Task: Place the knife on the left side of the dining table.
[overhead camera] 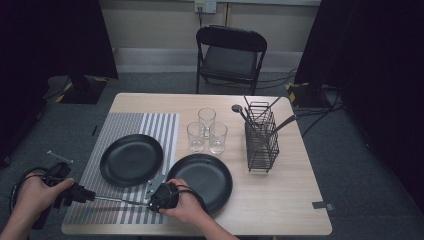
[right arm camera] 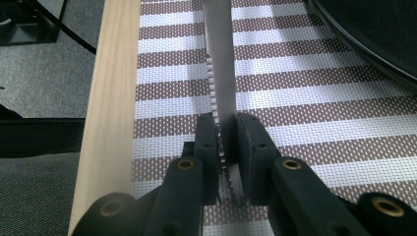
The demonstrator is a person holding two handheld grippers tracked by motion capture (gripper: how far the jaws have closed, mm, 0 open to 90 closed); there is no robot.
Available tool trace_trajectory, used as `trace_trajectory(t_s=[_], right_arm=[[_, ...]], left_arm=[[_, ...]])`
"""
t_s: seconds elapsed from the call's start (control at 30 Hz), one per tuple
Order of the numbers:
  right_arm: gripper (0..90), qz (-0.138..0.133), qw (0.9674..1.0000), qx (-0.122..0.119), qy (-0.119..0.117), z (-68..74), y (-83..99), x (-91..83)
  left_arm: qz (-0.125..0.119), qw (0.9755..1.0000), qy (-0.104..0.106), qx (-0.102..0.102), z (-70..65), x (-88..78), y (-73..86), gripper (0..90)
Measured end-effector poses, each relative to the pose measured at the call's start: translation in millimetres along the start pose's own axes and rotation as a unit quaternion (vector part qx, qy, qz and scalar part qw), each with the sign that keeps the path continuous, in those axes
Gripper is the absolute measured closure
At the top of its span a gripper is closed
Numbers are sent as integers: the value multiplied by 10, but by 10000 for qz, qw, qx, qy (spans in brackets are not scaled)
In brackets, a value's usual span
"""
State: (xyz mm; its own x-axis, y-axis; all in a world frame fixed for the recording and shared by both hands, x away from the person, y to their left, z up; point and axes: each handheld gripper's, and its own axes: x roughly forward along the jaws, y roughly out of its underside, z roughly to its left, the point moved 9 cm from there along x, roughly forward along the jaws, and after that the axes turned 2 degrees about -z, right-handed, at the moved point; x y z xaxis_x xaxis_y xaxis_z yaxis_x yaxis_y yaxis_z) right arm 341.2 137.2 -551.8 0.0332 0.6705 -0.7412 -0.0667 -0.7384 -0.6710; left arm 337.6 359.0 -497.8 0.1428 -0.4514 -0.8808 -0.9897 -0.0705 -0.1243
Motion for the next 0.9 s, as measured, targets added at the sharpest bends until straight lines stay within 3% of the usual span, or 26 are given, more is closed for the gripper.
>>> trace_trajectory(t_s=[0.07, 0.17, 0.3, 0.33, 0.37, 0.4, 0.53, 0.6, 0.63, 0.67, 0.7, 0.77, 0.9], right_arm=[[819, -4, 10000, 27, 3, -1, 0, 0], [890, -37, 10000, 4, 31, -21, 3, -5], [894, -33, 10000, -33, 42, -20, 4, -5], [895, -21, 10000, -46, 58, -19, 5, -6], [895, -19, 10000, -46, 57, -17, 6, -7], [896, -36, 10000, -50, 63, -17, 5, -6], [899, -34, 10000, -49, 72, -15, 5, -8], [900, -35, 10000, -20, 47, -10, 5, -11], [900, -35, 10000, -32, 62, -9, 4, -13], [900, -44, 10000, -50, 58, -6, 4, -13], [900, -51, 10000, -58, 28, 0, 3, -14], [900, -65, 10000, -69, 26, -5, 4, -18], [900, -130, 9999, -82, -2, 0, 2, -33]], left_arm=[[100, 9999, 25, 15, 2, -7, 12, 583], [-59, 9999, 13, -139, -21, 24, -11, 581], [-50, 9999, -51, -104, -10, 23, -16, 581], [120, 9999, -33, 82, 13, 5, 9, 581], [149, 9998, -4, 100, 10, 0, 15, 581], [-8, 9999, -3, -101, -19, 14, -8, 582], [-91, 9997, 2, -212, -42, 14, -22, 584], [-117, 9998, -25, -173, -34, 17, -32, 584], [60, 10000, -26, 70, -1, -7, -8, 584], [99, 9999, -21, 99, 2, -7, 0, 584], [-15, 10000, 5, -13, -18, 11, -18, 583], [115, 9999, -24, 103, 7, -8, 3, 584], [8, 10000, 27, 18, 2, 2, -1, 581]])
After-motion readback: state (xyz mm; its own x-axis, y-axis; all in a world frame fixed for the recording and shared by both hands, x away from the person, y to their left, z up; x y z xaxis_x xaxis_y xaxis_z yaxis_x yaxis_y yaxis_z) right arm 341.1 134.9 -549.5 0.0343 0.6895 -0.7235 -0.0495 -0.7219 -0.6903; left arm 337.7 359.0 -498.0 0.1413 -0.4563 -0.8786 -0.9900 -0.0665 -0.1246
